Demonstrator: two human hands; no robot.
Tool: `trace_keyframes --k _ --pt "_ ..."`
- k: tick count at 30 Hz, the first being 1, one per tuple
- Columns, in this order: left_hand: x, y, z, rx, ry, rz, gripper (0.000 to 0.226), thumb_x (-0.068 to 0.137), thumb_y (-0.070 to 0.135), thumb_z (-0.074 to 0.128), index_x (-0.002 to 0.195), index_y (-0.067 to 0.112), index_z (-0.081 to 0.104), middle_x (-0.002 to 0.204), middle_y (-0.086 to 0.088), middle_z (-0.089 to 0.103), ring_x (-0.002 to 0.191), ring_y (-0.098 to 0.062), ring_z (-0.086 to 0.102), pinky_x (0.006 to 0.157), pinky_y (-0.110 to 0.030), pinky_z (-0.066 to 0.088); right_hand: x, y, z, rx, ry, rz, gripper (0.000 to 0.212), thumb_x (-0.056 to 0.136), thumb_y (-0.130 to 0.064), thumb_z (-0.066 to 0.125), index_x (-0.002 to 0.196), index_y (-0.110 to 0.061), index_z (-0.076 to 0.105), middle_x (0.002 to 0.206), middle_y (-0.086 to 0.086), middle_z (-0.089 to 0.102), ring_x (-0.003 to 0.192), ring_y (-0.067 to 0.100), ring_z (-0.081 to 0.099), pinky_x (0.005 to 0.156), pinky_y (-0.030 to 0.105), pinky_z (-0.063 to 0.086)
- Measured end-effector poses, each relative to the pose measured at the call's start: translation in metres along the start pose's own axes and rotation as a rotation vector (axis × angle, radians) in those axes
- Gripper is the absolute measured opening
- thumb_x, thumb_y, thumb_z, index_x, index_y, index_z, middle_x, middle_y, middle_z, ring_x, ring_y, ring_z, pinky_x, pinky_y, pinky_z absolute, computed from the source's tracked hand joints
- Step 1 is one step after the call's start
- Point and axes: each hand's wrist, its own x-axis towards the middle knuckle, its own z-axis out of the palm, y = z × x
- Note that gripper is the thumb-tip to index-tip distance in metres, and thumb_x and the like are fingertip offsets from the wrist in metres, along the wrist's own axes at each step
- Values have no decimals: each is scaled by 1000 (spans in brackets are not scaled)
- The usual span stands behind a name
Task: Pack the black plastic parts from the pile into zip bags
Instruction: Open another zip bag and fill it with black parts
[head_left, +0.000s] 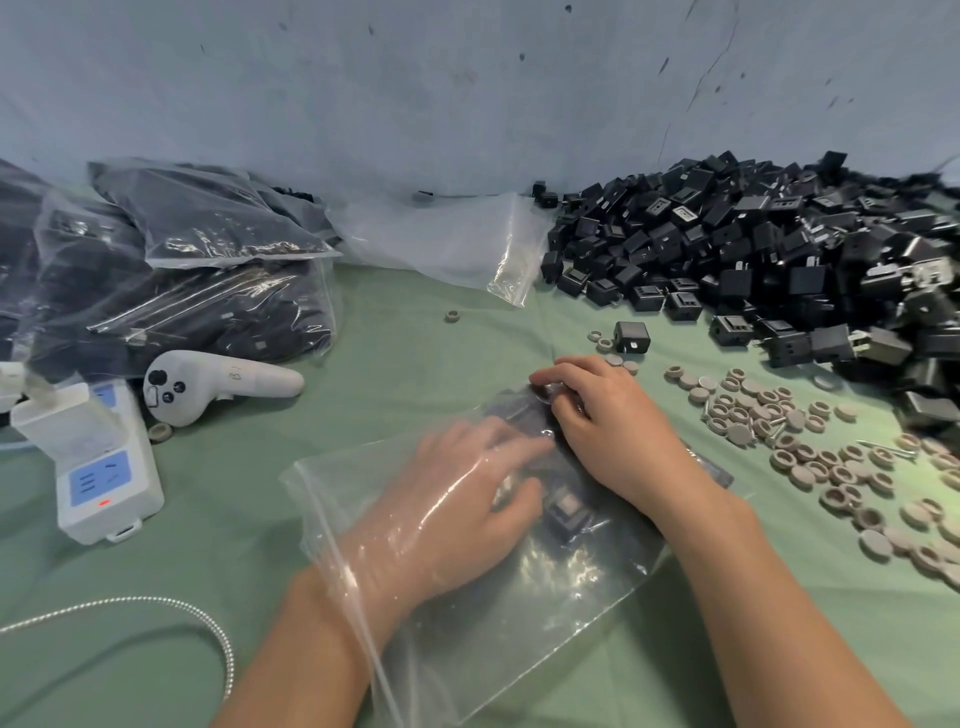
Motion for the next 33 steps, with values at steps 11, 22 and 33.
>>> trace_keyframes --k 11,22,33 --pt "-3 8 -2 -18 -69 43 40 82 67 56 119 49 55 87 16 52 87 -2 45 90 -32 40 0 -1 -1 8 -2 11 33 101 -25 42 122 -35 65 133 -12 54 121 17 46 101 33 37" --pt "-15 7 -2 -270 -51 -11 50 80 22 42 113 50 67 108 21 50 105 -3 48 92 -20 37 1 -2 -2 10 -14 11 34 100 -24 41 123 -33 65 135 -10 54 122 18 46 104 35 37" --pt "-11 9 3 -118 89 99 30 87 37 64 117 39 63 121 22 56 121 -3 45 106 -34 34 0 -2 -3 32 -10 14 34 101 -23 41 122 -34 65 134 -12 54 122 16 45 102 33 36"
